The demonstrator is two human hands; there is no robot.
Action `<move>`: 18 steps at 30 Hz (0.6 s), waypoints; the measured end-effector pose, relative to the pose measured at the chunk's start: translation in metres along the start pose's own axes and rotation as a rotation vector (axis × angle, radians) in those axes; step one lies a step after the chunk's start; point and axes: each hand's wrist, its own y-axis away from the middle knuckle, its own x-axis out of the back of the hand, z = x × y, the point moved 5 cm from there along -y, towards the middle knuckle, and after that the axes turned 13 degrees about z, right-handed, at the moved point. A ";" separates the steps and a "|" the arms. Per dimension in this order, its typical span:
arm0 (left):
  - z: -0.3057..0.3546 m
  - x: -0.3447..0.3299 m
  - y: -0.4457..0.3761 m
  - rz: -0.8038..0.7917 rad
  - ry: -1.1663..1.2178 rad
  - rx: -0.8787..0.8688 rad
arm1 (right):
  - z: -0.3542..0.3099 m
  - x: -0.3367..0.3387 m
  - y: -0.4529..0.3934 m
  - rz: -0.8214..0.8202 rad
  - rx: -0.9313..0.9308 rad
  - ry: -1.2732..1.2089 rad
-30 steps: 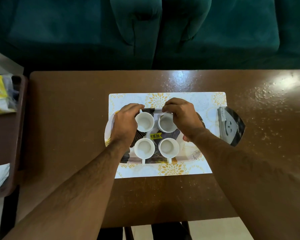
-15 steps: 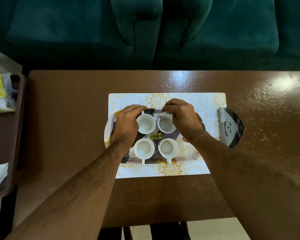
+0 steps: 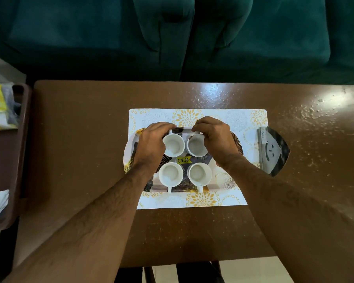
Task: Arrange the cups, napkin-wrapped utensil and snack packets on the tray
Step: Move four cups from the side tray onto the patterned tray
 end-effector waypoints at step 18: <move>-0.003 0.004 0.001 0.013 -0.046 0.035 | 0.004 0.003 0.001 -0.041 -0.047 0.054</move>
